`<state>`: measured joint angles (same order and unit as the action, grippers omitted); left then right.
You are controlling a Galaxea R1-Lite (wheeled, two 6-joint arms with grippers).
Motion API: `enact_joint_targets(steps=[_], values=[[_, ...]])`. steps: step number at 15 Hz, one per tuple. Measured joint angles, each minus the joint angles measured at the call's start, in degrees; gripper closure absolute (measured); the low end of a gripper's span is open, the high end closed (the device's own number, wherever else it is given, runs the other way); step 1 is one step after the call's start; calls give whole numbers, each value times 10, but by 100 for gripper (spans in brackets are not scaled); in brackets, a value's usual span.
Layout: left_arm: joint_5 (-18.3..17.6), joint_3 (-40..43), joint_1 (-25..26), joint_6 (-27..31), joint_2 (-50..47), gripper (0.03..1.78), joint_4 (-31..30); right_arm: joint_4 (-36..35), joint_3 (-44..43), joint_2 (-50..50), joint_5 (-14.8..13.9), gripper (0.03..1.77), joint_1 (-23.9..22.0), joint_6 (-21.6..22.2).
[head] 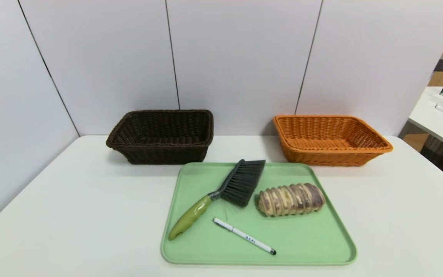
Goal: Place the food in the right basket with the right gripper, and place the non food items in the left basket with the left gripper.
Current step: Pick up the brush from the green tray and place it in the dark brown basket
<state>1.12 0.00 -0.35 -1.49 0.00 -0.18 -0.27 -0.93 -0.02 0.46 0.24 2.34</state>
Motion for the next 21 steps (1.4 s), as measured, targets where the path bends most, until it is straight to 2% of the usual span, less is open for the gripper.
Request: enact_joint_targets(steps=[2, 5, 7, 9, 12, 18, 21], values=[[-8, -1, 0, 17, 0, 12, 2, 14, -30, 0, 12, 9, 0, 2], [-24, -21, 0, 28, 4, 12, 24, 90, -96, 2, 40, 9, 0, 2], [-50, -66, 0, 20, 20, 12, 65, 128, -132, 24, 54, 9, 0, 3], [-81, -111, 0, 12, 57, 12, 109, 132, -159, 68, 58, 9, 4, 4], [-97, -172, 0, 4, 148, 12, 134, 132, -199, 163, 56, 9, 16, 17], [-107, -337, -2, 3, 422, 12, 145, 133, -278, 379, 59, 9, 22, 22], [-110, -406, -8, 8, 541, 12, 145, 136, -298, 445, 64, 9, 24, 21]])
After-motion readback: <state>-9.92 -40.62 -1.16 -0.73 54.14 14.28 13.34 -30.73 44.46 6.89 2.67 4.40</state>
